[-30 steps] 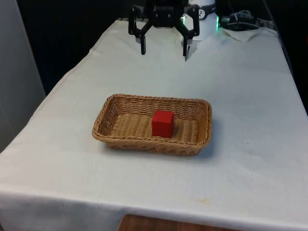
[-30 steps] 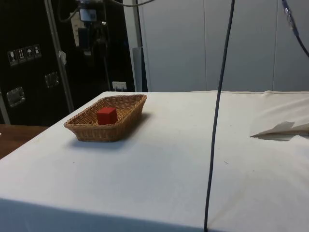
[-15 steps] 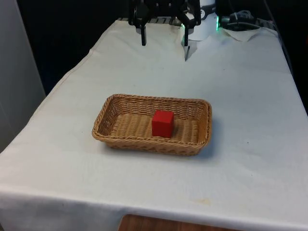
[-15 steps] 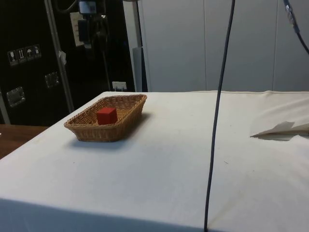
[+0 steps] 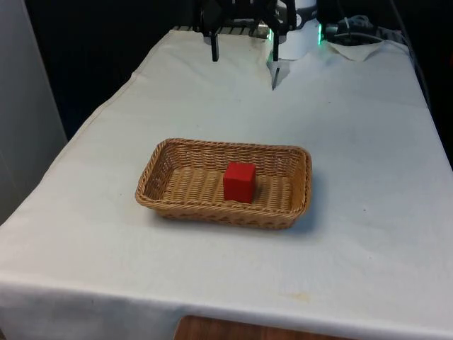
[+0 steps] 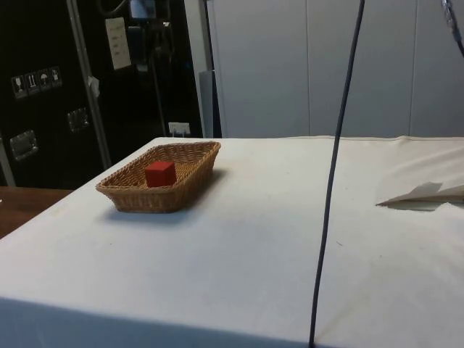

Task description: Pick up the cube and place it into the basket.

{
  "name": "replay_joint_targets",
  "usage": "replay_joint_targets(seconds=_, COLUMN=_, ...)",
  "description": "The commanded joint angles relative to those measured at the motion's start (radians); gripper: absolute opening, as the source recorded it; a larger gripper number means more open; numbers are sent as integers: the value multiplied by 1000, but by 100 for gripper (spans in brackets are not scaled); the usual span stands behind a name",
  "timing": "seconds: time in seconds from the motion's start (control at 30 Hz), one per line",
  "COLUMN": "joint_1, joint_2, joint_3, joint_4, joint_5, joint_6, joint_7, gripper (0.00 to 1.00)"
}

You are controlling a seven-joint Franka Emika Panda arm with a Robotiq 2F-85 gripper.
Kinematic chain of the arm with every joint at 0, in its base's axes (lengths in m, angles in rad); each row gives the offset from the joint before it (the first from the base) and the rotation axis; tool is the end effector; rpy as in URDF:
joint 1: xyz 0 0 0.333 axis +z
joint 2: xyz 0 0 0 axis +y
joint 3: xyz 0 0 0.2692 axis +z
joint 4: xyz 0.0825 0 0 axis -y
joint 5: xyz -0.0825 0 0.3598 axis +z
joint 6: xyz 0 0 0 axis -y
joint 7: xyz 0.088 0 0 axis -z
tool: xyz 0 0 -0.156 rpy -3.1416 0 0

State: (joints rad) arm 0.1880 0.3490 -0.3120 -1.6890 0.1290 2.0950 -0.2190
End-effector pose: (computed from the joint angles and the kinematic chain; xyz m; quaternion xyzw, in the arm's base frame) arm 0.6229 -0.0552 0.3279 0.9989 0.0280 0.0380 0.0017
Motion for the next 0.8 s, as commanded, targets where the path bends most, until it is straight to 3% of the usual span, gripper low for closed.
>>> replay_joint_targets(seconds=0.0, joint_1=4, joint_2=-15, joint_3=-1, joint_4=-23, joint_5=-5, joint_6=25, joint_7=1, gripper=100)
replay_joint_targets(seconds=0.2, joint_1=2, joint_2=-33, joint_3=1, joint_4=-57, joint_5=0, joint_6=34, joint_7=0, gripper=100)
replay_joint_targets(seconds=0.47, joint_1=10, joint_2=-83, joint_3=0, joint_4=-139, joint_5=-5, joint_6=85, joint_7=4, gripper=100)
replay_joint_targets(seconds=0.5, joint_1=7, joint_2=-74, joint_3=2, joint_4=-127, joint_5=0, joint_6=68, joint_7=0, gripper=100)
replay_joint_targets(seconds=0.73, joint_1=13, joint_2=-132, joint_3=1, joint_4=-214, joint_5=-8, joint_6=119, joint_7=4, gripper=100)
replay_joint_targets(seconds=0.77, joint_1=10, joint_2=-118, joint_3=3, joint_4=-197, joint_5=0, joint_6=102, joint_7=0, gripper=100)
